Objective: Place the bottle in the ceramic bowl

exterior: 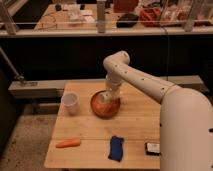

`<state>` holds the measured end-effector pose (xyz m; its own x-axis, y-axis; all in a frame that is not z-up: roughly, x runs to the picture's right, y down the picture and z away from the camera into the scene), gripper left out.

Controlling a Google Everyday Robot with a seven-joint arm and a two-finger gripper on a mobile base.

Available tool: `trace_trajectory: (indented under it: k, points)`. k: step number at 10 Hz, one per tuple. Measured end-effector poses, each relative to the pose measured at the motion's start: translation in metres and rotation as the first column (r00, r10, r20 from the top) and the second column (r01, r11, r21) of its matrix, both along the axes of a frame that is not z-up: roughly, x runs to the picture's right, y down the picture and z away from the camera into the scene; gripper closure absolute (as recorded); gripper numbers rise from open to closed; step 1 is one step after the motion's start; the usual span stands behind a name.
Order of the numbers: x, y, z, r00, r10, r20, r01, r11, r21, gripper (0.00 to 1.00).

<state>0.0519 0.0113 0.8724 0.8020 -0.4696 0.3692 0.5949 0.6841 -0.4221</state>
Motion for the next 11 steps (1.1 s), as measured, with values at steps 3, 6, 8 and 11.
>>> trace_trajectory:
  k: [3,6,8,11]
  points:
    - [0.0001,0.0004,0.0001,1.000,-0.007,0.006,0.007,1.0000,-0.001,0.56]
    - [0.0000,0.0004,-0.0001,1.000,-0.013,0.010,0.013,0.9999,-0.002,0.56]
    - [0.0001,0.0005,-0.0002,1.000,-0.016,0.013,0.016,0.9999,-0.002,0.56]
    - [0.0001,0.0004,-0.0004,1.000,-0.021,0.017,0.021,0.9998,-0.002,0.56]
